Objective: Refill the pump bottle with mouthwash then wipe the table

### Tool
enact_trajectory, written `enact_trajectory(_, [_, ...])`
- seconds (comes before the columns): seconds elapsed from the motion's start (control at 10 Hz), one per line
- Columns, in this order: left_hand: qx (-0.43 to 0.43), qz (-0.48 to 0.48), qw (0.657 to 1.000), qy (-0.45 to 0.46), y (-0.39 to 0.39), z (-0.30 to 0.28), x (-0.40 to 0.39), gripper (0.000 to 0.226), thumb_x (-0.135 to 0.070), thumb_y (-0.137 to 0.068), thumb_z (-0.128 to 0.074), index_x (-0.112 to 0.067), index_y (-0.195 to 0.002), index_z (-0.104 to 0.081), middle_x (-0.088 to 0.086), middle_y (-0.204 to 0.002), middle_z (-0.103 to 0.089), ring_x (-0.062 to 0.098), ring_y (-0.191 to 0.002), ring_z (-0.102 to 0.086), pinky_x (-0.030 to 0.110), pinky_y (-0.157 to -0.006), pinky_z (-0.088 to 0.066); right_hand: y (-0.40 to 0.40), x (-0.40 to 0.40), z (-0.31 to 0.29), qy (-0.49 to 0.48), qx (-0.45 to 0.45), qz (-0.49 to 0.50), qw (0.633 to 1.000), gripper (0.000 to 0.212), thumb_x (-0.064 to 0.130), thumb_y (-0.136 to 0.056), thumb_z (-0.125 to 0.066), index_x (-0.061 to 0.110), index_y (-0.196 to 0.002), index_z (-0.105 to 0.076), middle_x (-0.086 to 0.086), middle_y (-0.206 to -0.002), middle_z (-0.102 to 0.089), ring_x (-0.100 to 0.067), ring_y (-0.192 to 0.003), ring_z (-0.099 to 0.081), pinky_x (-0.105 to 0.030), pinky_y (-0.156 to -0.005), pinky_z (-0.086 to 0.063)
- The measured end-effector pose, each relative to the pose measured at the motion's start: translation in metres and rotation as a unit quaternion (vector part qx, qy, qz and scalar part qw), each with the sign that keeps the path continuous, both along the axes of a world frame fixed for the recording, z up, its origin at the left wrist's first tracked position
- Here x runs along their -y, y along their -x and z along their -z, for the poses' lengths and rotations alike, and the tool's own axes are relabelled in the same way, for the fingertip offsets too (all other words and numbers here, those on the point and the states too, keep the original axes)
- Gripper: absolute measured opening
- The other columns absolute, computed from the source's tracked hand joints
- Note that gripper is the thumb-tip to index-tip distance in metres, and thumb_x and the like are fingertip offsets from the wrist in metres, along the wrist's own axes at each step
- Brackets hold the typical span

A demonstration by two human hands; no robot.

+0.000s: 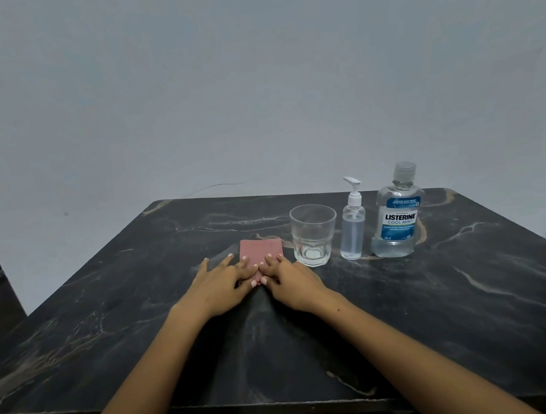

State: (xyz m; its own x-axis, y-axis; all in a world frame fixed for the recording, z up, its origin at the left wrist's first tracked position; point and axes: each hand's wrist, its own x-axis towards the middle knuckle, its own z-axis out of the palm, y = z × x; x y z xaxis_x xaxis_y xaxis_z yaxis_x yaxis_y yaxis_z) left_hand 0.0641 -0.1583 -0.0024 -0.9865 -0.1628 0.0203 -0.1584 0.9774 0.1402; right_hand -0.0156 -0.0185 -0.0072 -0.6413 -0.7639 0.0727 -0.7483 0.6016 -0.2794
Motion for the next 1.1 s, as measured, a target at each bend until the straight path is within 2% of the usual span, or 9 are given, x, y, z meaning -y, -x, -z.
enact_trajectory(0.3, [0.008,-0.004,1.000,0.017,0.009,0.005,0.005,0.047,-0.042,-0.099,-0.024,-0.033,-0.145,-0.022,-0.008,-0.157,-0.011,0.018,-0.146,-0.001,0.055,-0.113,0.006,0.006,0.006,0.001,0.002,-0.007,0.008,1.000,0.044,0.025,-0.100,-0.036,0.015,-0.143,-0.037,-0.009,-0.157,-0.024,-0.027,-0.145,-0.021,-0.044,-0.114,-0.026])
enact_trajectory(0.8, [0.010,-0.025,0.999,0.046,0.008,0.003,-0.006,0.048,-0.040,-0.100,-0.022,-0.029,-0.146,-0.020,0.001,-0.158,-0.011,0.019,-0.146,-0.001,0.048,-0.115,0.001,0.006,0.007,0.004,0.008,-0.005,0.012,1.000,0.044,0.023,-0.100,-0.035,0.016,-0.143,-0.038,-0.009,-0.157,-0.024,-0.027,-0.145,-0.020,-0.044,-0.115,-0.024])
enact_trajectory(1.0, [-0.040,-0.070,0.996,0.042,-0.004,0.003,-0.017,0.052,-0.035,-0.100,-0.025,-0.018,-0.148,-0.014,0.004,-0.157,-0.015,0.021,-0.145,-0.008,0.043,-0.117,-0.006,-0.005,-0.006,0.001,0.053,0.020,0.001,0.998,0.039,0.023,-0.099,-0.039,0.014,-0.136,-0.045,-0.007,-0.156,-0.028,-0.027,-0.144,-0.024,-0.041,-0.111,-0.029])
enact_trajectory(1.1, [-0.113,-0.095,0.989,0.034,-0.017,0.002,-0.029,0.055,-0.034,-0.099,-0.027,-0.010,-0.147,-0.014,0.007,-0.157,-0.017,0.020,-0.145,-0.010,0.039,-0.118,-0.008,-0.015,-0.032,-0.001,0.110,0.004,0.005,0.994,0.034,0.024,-0.098,-0.042,0.016,-0.130,-0.051,-0.002,-0.153,-0.034,-0.023,-0.144,-0.026,-0.042,-0.109,-0.033])
